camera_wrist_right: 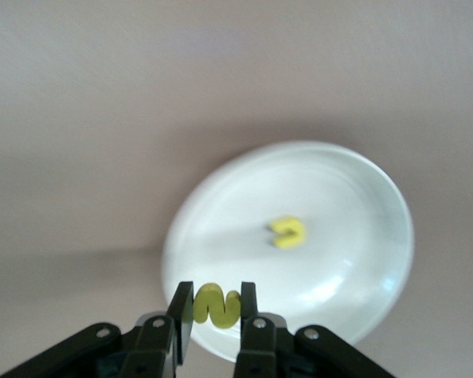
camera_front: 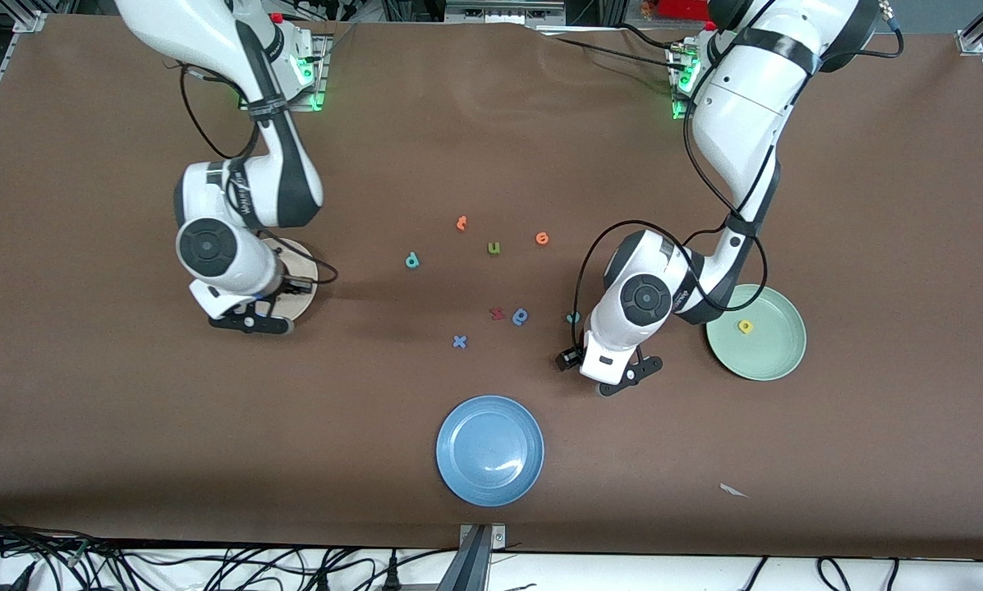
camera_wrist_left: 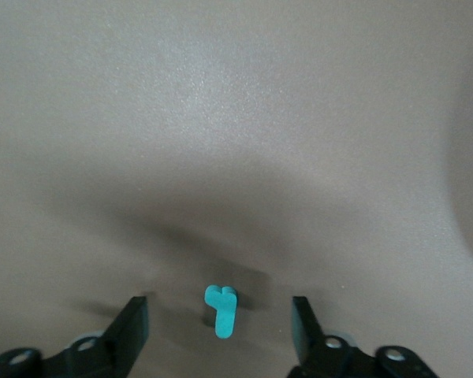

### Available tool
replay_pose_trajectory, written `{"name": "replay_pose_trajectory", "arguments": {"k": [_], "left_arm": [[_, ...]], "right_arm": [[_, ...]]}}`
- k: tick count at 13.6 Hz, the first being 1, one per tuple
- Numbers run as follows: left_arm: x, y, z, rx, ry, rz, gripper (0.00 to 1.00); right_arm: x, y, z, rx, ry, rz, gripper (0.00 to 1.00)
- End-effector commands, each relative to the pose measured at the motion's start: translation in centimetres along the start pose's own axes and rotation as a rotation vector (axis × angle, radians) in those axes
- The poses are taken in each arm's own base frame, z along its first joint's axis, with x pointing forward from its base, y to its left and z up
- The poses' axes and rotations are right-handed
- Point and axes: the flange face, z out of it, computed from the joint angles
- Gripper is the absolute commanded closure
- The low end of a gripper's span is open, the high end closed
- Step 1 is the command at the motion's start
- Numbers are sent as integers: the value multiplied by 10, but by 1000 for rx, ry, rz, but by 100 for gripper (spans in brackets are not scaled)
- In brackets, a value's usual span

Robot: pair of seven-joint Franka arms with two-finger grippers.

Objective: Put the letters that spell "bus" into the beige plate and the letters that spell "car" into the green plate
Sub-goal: 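Carry the yellow 2 to the beige plate while the left gripper grasps blue 1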

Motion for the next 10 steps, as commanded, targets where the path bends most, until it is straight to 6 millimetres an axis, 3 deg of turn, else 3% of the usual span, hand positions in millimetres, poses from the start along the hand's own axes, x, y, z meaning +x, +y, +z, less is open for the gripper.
{"name": "replay_pose_trajectory", "arguments": {"k": [1, 3, 5, 7, 10], "left_arm": [[5, 4, -1, 8, 24, -10, 36], [4, 4, 0, 13, 28, -7, 44], [1, 4, 5, 23, 31, -18, 51], [-1, 6, 6, 22, 32, -24, 58], [-2, 6, 6, 23, 32, -24, 68]], "right_arm": [[-36, 31, 43, 20, -32, -66, 92], [-51, 40, 72, 12, -25, -72, 92], [-54, 42, 81, 3, -43, -73, 92], [-52, 45, 75, 12, -35, -62, 27], [-43, 38, 49, 33, -7, -63, 25]]}}
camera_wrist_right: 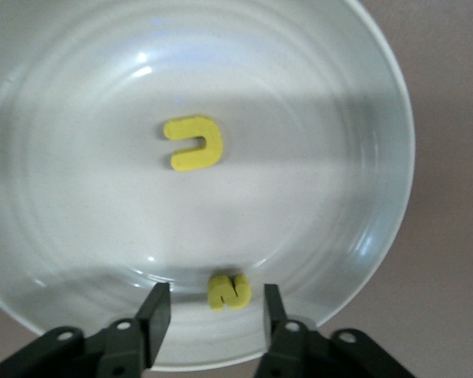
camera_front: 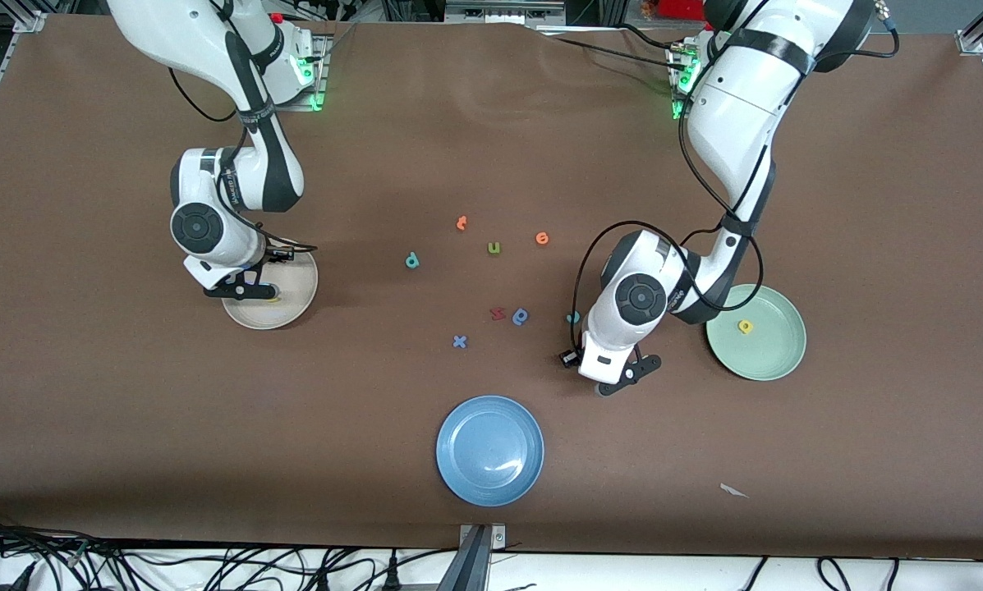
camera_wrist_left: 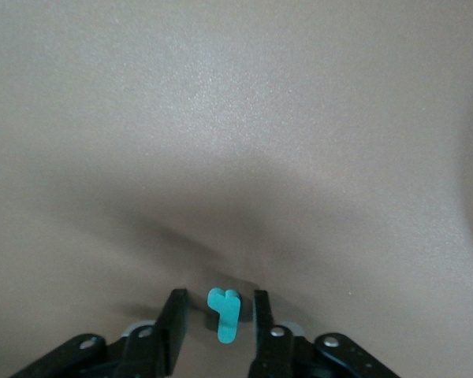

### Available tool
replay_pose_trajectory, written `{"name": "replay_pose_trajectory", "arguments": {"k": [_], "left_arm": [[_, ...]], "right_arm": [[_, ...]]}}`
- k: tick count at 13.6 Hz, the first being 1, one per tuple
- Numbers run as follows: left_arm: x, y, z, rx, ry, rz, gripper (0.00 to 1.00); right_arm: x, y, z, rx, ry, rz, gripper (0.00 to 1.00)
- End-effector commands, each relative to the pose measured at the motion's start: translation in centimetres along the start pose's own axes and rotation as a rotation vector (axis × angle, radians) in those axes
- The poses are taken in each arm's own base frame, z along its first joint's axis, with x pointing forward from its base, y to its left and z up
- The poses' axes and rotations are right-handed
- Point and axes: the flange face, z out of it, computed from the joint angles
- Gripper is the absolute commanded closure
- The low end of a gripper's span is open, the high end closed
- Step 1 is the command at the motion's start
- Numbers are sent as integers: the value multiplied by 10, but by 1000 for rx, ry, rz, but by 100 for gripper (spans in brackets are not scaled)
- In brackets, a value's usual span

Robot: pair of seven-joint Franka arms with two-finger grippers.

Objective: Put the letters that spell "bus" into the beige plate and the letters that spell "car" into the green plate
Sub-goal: 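Carry the yellow 2 to the beige plate while the left gripper grasps blue 1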

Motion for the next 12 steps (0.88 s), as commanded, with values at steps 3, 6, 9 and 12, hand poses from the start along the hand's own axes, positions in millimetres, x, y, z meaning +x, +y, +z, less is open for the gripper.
{"name": "replay_pose_trajectory", "arguments": {"k": [3, 6, 9, 12], "left_arm": [[1, 7, 1, -2, 32, -6, 80], [0, 7, 1, -3, 31, -5, 89], [5, 6, -8, -5, 42, 11, 93], [30, -10, -34, 37, 71, 60, 95]], "right_arm": [[12, -40, -66, 52, 25, -14, 27], [11, -107, -92, 80, 72, 61, 28], [0, -161, -82, 93, 92, 66, 39], [-19, -226, -59, 127, 153, -65, 38]]}}
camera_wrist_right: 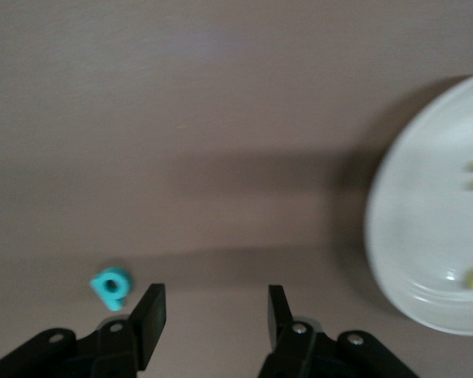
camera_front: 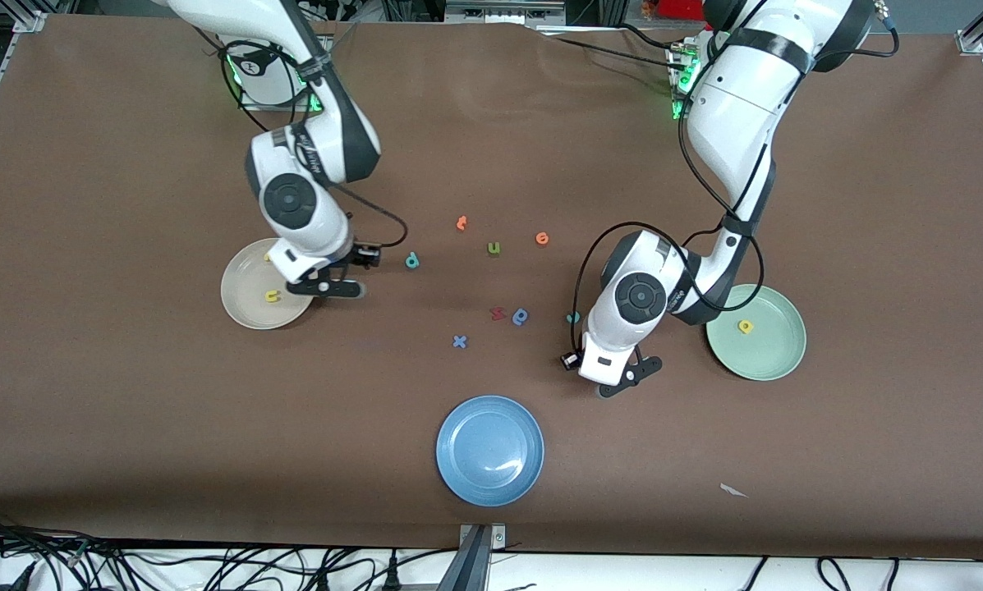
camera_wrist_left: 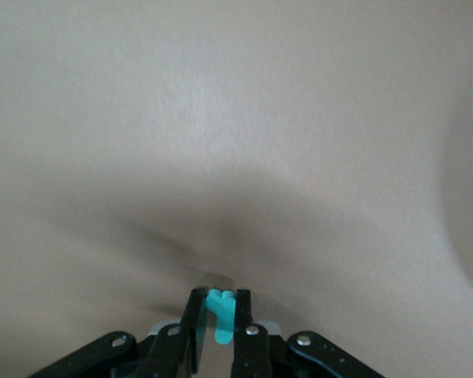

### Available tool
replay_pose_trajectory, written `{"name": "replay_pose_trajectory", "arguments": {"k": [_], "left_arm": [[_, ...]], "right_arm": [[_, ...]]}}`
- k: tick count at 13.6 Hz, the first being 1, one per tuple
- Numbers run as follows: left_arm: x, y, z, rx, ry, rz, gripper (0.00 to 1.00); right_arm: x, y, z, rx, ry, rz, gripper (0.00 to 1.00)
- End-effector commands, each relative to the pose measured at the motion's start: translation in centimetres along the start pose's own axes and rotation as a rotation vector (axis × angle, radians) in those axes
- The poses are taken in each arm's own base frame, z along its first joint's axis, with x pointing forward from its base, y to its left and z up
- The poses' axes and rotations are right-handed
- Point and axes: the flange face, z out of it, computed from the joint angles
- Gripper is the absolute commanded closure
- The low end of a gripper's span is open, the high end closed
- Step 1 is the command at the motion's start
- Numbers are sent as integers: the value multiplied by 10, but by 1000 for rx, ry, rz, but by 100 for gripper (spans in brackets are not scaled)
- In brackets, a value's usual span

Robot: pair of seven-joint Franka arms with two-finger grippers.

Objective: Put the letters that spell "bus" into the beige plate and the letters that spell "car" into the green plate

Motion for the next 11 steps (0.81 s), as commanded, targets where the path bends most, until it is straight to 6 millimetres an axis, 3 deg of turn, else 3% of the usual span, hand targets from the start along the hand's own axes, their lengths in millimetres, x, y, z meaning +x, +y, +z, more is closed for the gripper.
{"name": "replay_pose_trajectory", "arguments": {"k": [1, 4, 8, 11], "left_arm": [[30, -22, -33, 60, 6, 79, 95], [60, -65, -58, 136, -77, 273, 96], [102, -146, -78, 147, -129, 462, 96], [109, -202, -89, 132, -124, 538, 98]], "right_arm": [[-11, -45, 26, 42, 48, -96, 38], [-27, -74, 42, 62, 67, -137, 39], [-32, -72, 49, 49, 56, -146, 39], [-32, -70, 56, 39, 48, -144, 39]]}}
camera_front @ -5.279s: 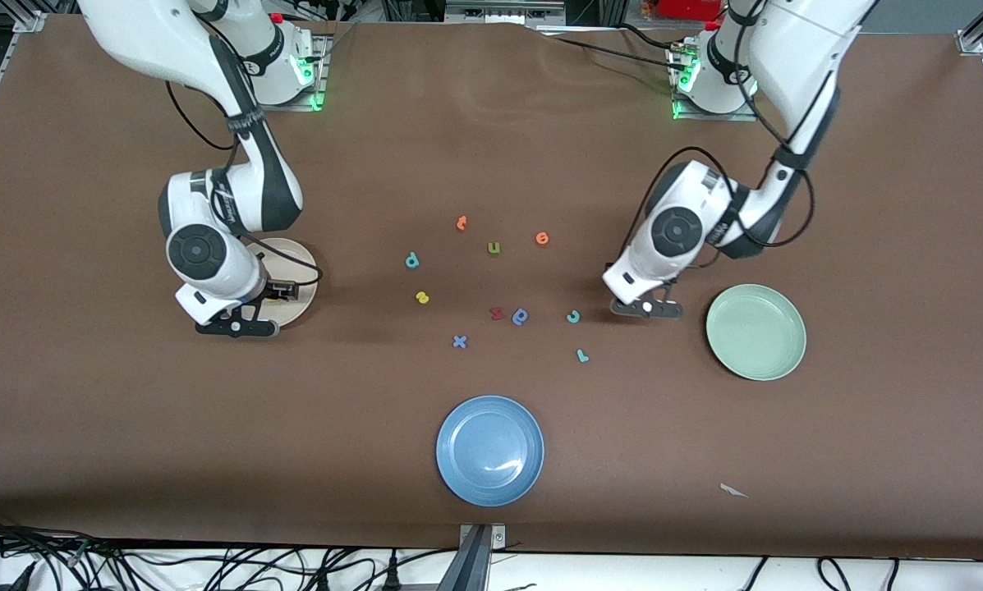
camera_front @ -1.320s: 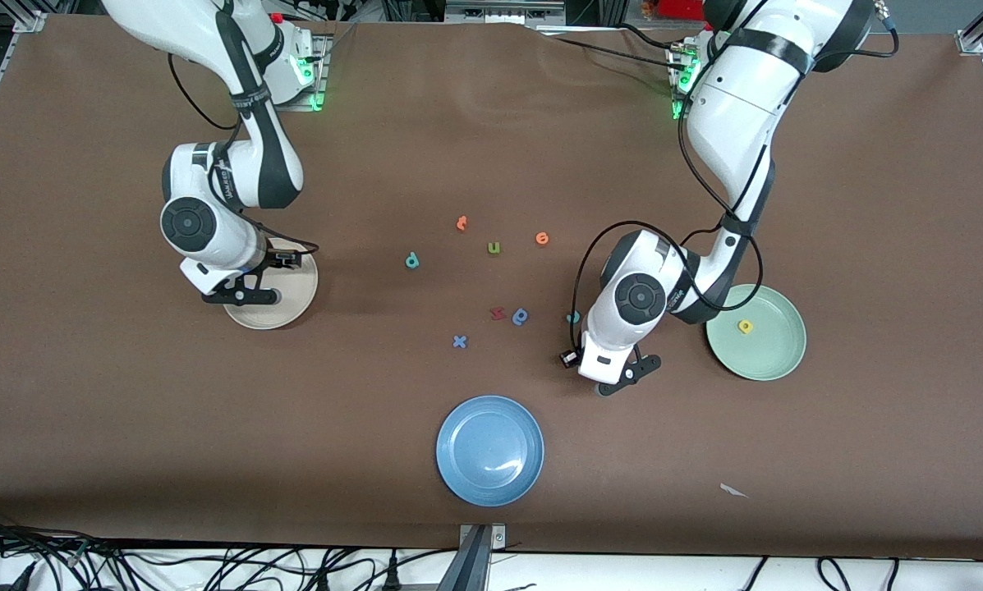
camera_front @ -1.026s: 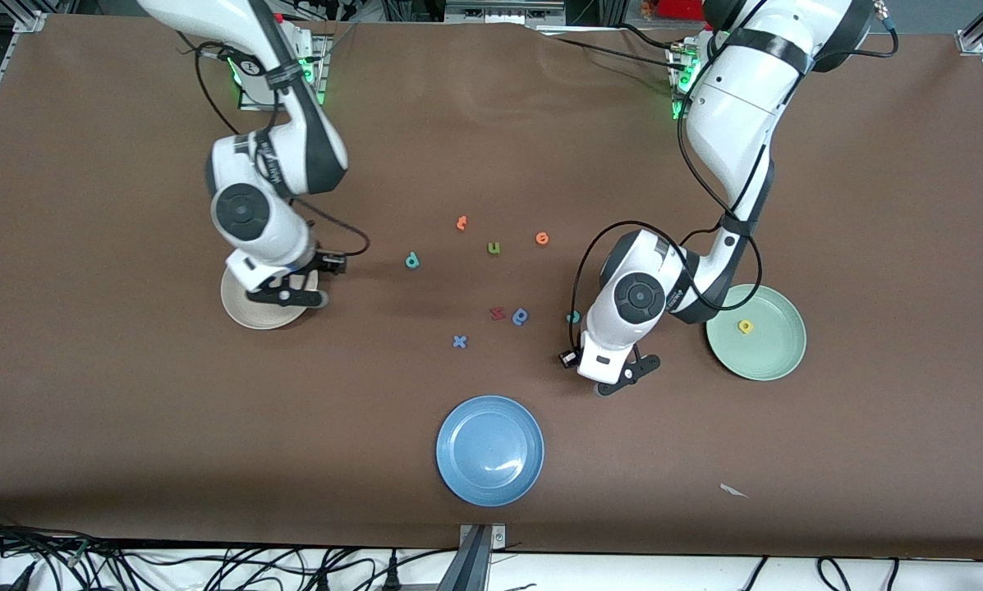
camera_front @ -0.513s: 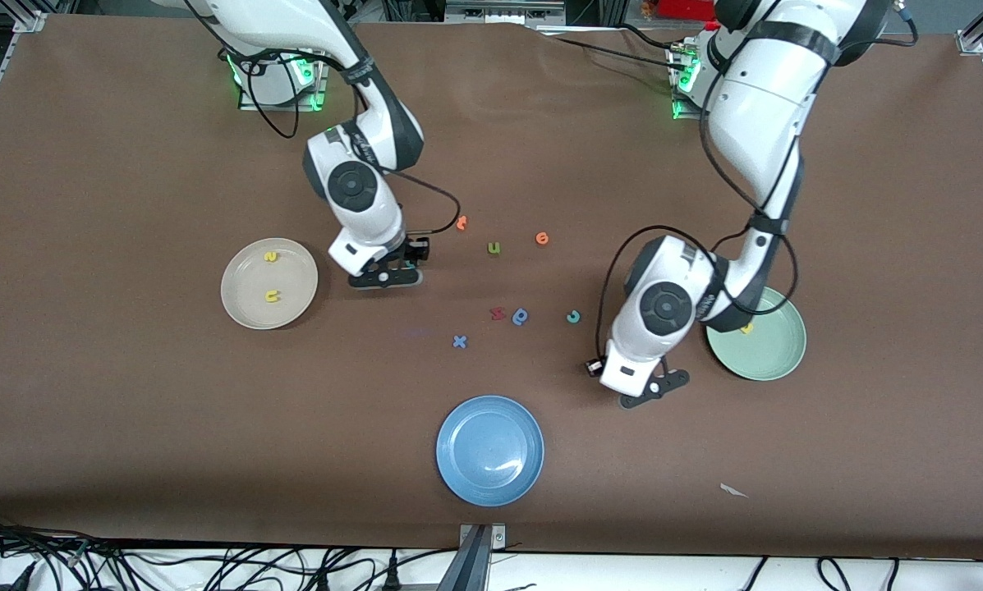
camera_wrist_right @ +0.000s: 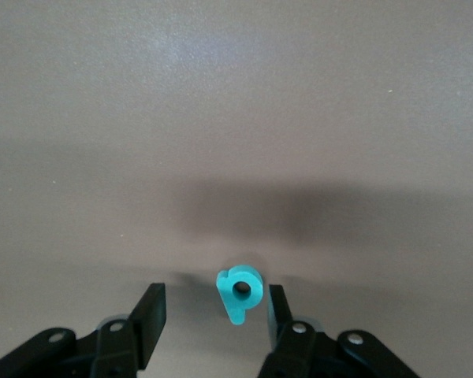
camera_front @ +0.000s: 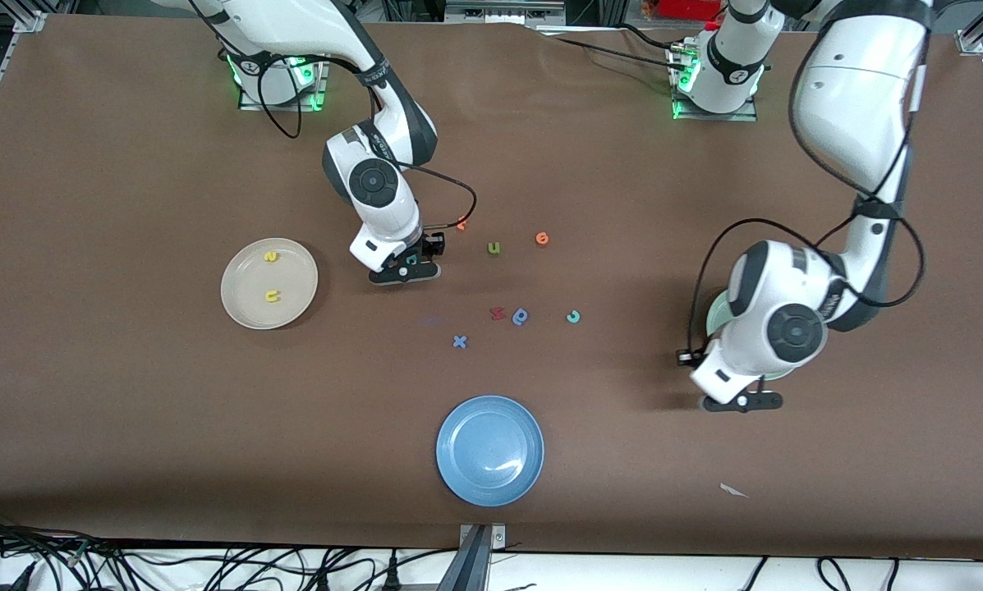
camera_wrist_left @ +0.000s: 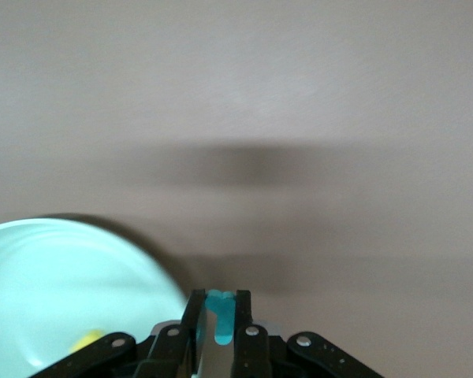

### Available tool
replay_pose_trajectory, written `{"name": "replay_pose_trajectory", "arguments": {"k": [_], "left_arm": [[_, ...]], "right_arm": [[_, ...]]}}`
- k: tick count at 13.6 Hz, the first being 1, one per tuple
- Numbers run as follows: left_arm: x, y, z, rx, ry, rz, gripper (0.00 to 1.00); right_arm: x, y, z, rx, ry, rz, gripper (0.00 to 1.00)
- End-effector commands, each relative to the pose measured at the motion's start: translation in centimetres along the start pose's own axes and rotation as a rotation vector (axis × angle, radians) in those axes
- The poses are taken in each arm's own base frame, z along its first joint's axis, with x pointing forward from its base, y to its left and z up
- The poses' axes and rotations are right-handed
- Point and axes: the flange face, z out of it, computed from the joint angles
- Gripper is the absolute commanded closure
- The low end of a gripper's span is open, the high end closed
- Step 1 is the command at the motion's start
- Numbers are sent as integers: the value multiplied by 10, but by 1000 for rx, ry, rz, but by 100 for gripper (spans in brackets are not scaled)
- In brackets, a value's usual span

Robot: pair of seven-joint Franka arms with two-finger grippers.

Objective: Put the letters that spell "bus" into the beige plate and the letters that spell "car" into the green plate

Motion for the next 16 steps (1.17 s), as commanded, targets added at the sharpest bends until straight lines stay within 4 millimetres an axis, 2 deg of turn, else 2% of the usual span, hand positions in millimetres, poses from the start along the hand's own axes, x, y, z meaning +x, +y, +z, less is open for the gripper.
{"name": "replay_pose_trajectory", "arguments": {"k": [1, 2, 3, 4, 6, 7, 8, 9, 10, 11, 12, 13, 15, 16], "left_arm": [[-41, -29, -6, 2, 51, 68, 99], [-50, -45, 0, -4, 75, 60, 99], [-59, -50, 1, -5, 92, 85, 99], [-73, -59, 8, -7, 108, 87, 99], [-97, -74, 33, -15, 170, 104, 96], [-99, -83, 37, -16, 181, 109, 82], [-98, -85, 38, -15, 178, 117, 39], [-96, -85, 35, -14, 180, 116, 0], [-92, -83, 27, -14, 180, 110, 0], [-86, -80, 18, -16, 157, 103, 0], [-76, -65, 1, -27, 136, 50, 0], [-75, -36, -5, -43, 128, -2, 0], [-84, 21, 2, -70, 107, -118, 0], [-88, 47, 5, -81, 101, -161, 0]], "right_arm": [[-4, 5, 13, -11, -11, -7, 39], [-6, 7, 17, -9, -2, -8, 39], [-8, 9, 22, -6, 10, -6, 41], [-9, 11, 24, -3, 22, -5, 49], [-8, 10, 23, 0, 26, -4, 81], [-8, 10, 22, 2, 27, -3, 92], [-7, 10, 19, 3, 28, -2, 100], [-5, 11, 14, 8, 34, 2, 100], [-2, 13, 0, 17, 49, 7, 100], [7, 28, -16, 13, 63, 29, 100], [17, 52, -44, 6, 62, 62, 99], [23, 73, -58, -5, 56, 92, 99], [28, 110, -75, -28, 16, 122, 99], [31, 138, -78, -44, -4, 147, 99]]}}
